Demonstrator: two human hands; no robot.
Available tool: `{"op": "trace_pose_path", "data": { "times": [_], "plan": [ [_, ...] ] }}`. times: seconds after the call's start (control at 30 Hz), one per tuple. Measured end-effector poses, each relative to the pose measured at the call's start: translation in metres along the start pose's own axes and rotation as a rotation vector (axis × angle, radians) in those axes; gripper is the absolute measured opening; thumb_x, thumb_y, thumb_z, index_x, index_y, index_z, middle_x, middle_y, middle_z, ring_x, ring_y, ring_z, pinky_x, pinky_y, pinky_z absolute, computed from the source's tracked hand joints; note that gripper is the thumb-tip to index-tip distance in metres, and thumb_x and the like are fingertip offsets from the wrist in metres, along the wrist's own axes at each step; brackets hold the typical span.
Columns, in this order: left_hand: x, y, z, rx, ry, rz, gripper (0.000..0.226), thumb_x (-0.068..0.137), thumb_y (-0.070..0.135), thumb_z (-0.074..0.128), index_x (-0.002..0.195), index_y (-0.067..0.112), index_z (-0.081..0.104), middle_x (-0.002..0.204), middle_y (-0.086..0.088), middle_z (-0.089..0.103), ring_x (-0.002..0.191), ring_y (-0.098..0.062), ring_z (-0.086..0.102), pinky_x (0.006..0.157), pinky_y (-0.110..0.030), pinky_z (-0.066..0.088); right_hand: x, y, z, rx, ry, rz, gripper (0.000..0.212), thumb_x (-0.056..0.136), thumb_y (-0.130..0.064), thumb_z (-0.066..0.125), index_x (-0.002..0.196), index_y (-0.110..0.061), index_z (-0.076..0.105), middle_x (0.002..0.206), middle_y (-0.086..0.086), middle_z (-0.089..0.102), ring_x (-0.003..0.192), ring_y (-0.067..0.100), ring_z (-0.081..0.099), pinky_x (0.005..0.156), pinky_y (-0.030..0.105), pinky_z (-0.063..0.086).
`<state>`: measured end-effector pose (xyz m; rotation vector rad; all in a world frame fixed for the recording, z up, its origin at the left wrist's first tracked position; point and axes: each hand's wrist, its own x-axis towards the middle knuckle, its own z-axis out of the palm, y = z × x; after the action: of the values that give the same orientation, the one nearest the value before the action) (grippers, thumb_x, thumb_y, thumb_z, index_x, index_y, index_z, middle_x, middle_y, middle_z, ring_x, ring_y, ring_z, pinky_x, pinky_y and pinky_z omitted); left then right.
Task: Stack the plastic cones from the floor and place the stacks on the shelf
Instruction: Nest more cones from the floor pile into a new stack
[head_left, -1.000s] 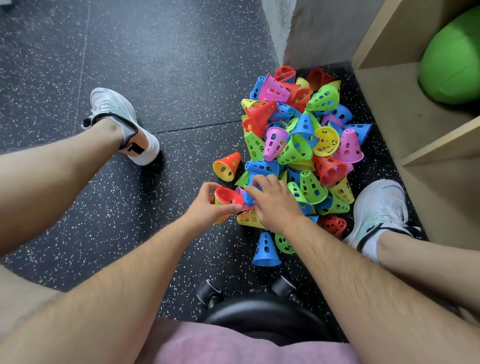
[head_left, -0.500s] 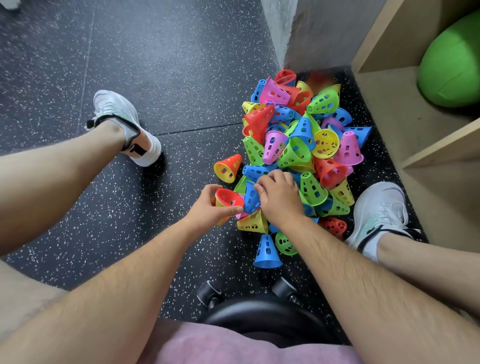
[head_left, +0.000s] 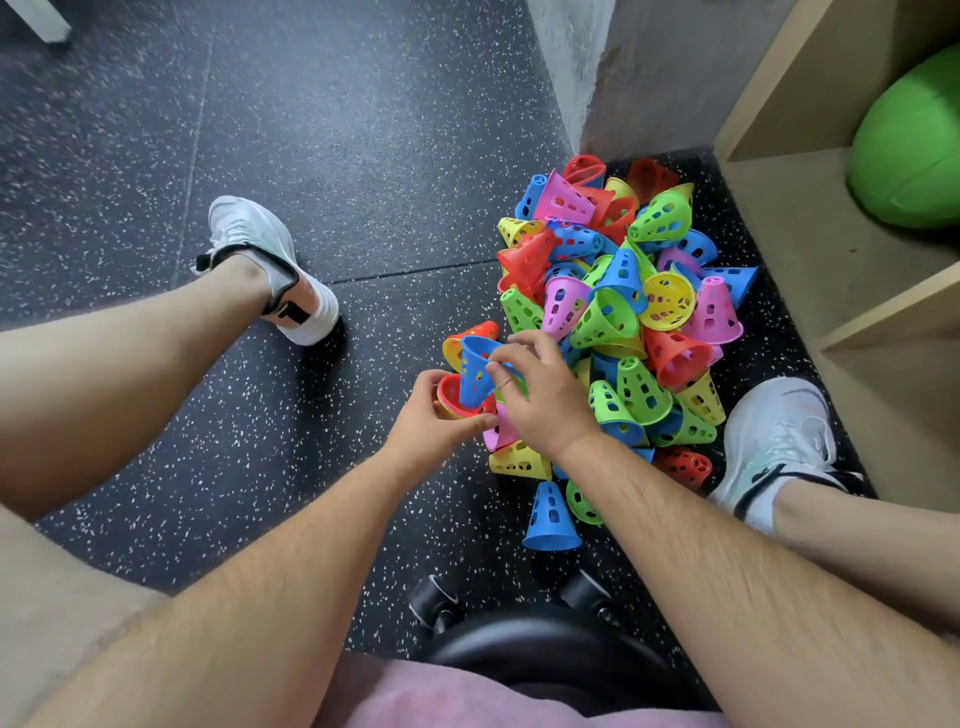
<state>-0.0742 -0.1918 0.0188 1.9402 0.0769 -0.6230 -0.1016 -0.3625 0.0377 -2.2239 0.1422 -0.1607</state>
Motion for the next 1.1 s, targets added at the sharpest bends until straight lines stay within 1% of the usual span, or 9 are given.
{"op": "trace_pose_path", "data": {
  "times": [0.2,0.27,0.33,0.47,0.57,0.7,0.8,0.93,1.1],
  "plan": [
    [0.003,0.004,-0.005,0.026,0.111,0.047,0.060,0.071,0.025,0.091,0.119,0.023,0.054,0.099,0.013,0.069,0.073,0.015,0.061,0.069,-0.011,0.046,0.002,-0.012,0.019,0.032,-0.175,0.043,0.005,0.090,-0.018,0.069,0.094,-0.017,0.072,0.128,-0.002,0.050,0.117,0.005,0.051,0.090,-0.004,0.028],
    [0.006,0.003,-0.007,0.019,0.144,0.055,0.066,0.065,0.031,0.087,0.121,0.028,0.052,0.100,0.014,0.069,0.079,0.010,0.063,0.076,-0.020,0.050,0.004,-0.015,0.026,0.053,-0.216,0.063,0.010,0.089,-0.019,0.068,0.099,-0.019,0.070,0.131,-0.005,0.048,0.113,-0.005,0.047,0.092,0.001,0.036],
    [0.011,0.000,-0.010,0.019,0.171,0.064,0.068,0.068,0.030,0.086,0.125,0.033,0.049,0.105,0.017,0.070,0.091,0.000,0.068,0.085,-0.026,0.053,0.009,-0.018,0.031,0.030,-0.224,0.069,0.019,0.090,-0.024,0.065,0.109,-0.022,0.067,0.128,-0.008,0.049,0.108,-0.004,0.049,0.095,0.016,0.045],
    [0.019,-0.003,-0.018,0.046,0.199,0.077,0.059,0.078,0.025,0.087,0.122,0.037,0.049,0.105,0.020,0.068,0.093,0.006,0.066,0.082,-0.017,0.049,0.029,-0.017,0.043,-0.093,-0.228,0.081,0.029,0.098,-0.023,0.052,0.123,-0.013,0.062,0.130,0.001,0.052,0.121,0.015,0.051,0.108,0.033,0.039],
    [0.024,-0.011,-0.022,0.049,0.178,0.066,0.065,0.075,0.029,0.092,0.126,0.033,0.051,0.110,0.018,0.068,0.098,0.001,0.067,0.088,-0.022,0.051,0.043,-0.014,0.051,-0.285,-0.238,0.058,0.029,0.098,-0.018,0.047,0.116,-0.005,0.066,0.134,0.012,0.050,0.129,0.028,0.041,0.110,0.044,0.035],
    [0.024,-0.025,-0.028,0.093,0.135,0.013,0.071,0.071,0.033,0.094,0.128,0.033,0.051,0.116,0.017,0.067,0.104,-0.004,0.067,0.091,-0.024,0.051,0.056,-0.013,0.051,-0.512,-0.376,0.094,0.040,0.099,-0.022,0.039,0.124,-0.004,0.063,0.154,0.012,0.035,0.148,0.028,0.017,0.120,0.043,0.024],
    [0.024,-0.034,-0.033,0.115,0.126,-0.030,0.077,0.071,0.035,0.094,0.133,0.034,0.048,0.120,0.016,0.065,0.109,-0.007,0.065,0.099,-0.032,0.051,0.062,-0.014,0.051,-0.691,-0.461,0.093,0.047,0.099,-0.025,0.034,0.136,-0.005,0.056,0.159,0.011,0.030,0.152,0.031,0.010,0.125,0.044,0.010],
    [0.025,-0.035,-0.036,0.103,0.113,-0.052,0.078,0.071,0.037,0.094,0.132,0.036,0.046,0.118,0.017,0.064,0.110,-0.008,0.064,0.098,-0.031,0.048,0.065,-0.014,0.054,-0.792,-0.484,0.063,0.049,0.099,-0.026,0.035,0.142,-0.007,0.049,0.160,0.007,0.030,0.151,0.031,0.015,0.126,0.045,0.006],
    [0.025,-0.034,-0.037,0.106,0.117,-0.052,0.074,0.073,0.037,0.093,0.130,0.036,0.046,0.115,0.020,0.061,0.108,-0.009,0.063,0.097,-0.031,0.048,0.062,-0.014,0.054,-0.575,-0.266,0.025,0.043,0.101,-0.027,0.045,0.137,-0.004,0.049,0.148,0.008,0.043,0.138,0.026,0.036,0.121,0.039,0.022]
  ]
}}
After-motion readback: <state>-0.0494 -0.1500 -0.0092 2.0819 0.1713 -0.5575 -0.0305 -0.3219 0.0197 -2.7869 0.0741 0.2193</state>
